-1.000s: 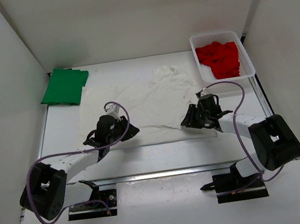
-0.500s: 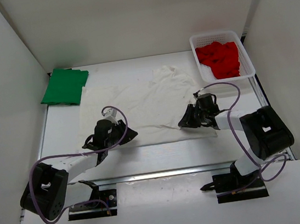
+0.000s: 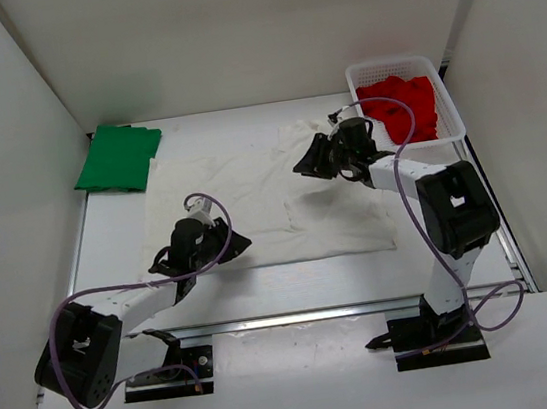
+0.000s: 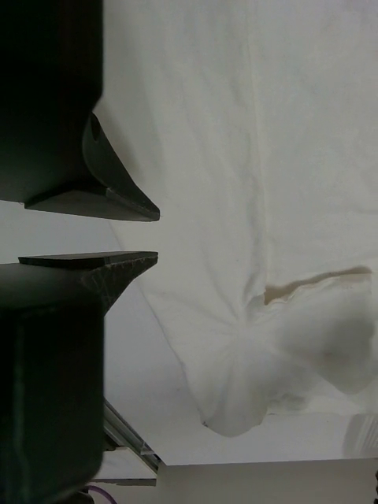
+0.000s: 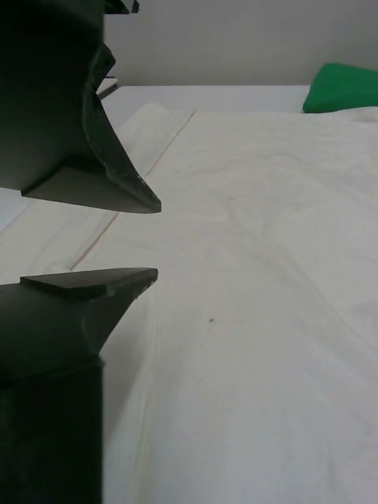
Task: Fold and stack the t-shirts
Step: Fold the flattened tshirt in 1/3 of the way
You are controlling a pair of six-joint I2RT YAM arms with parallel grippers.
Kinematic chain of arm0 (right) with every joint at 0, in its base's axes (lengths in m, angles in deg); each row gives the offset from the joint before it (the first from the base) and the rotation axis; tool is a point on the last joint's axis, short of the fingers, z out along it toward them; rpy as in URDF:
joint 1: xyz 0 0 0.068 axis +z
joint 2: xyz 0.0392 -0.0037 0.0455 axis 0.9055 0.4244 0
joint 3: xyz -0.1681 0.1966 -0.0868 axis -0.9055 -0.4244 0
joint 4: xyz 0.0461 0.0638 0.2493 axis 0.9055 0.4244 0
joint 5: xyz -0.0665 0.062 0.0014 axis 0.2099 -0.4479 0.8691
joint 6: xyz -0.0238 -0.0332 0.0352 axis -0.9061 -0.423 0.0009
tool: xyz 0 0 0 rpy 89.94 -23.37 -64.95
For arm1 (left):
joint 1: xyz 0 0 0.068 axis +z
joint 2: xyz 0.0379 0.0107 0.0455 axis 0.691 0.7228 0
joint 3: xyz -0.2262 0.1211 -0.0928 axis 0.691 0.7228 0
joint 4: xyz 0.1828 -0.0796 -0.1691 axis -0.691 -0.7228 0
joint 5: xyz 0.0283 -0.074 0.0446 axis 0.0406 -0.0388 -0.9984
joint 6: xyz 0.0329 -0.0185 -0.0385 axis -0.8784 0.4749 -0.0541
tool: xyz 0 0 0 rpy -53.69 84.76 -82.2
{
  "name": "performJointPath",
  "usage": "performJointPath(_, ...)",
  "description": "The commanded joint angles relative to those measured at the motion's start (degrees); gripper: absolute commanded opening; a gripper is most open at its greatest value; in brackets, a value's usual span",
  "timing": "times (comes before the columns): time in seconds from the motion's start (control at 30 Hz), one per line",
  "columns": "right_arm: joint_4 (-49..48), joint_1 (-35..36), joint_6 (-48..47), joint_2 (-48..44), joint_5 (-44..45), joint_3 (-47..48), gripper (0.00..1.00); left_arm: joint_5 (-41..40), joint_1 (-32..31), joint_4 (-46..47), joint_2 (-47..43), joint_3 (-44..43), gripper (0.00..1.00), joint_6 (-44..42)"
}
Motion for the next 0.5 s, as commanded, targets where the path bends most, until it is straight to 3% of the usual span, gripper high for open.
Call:
performJointPath(0.0,2.17,0.56,-1.69,-3.09,-0.34,0.03,0.34,-0.87,0.08,-0.08,-3.52,1.17,0.33,-0.21)
performJointPath(0.03,2.18,1.00,-2.31,-3.89,0.63,-2.51,0.33,-1.65,-0.35,-0.43,-3.88,1.26,0.33,-0.30)
performJointPath(0.23,1.99,3.01,-5.56,-15.83,5.01,-17.89,0.01,-2.97,-4.39,-2.53,-0.12,-3.21,0.33,-2.58)
performJointPath(0.4,9.29,10.04,-11.27,-18.57,16.70,-21.08,0.00,-3.77,-5.02,-8.06,7.62,-7.43,0.28,-5.04)
performJointPath(0.47,13.32,11.55,-13.12,-17.96,20.30,-20.29,0.00,-0.28,-3.09,-8.43,9.12,-5.17,0.24,-4.17)
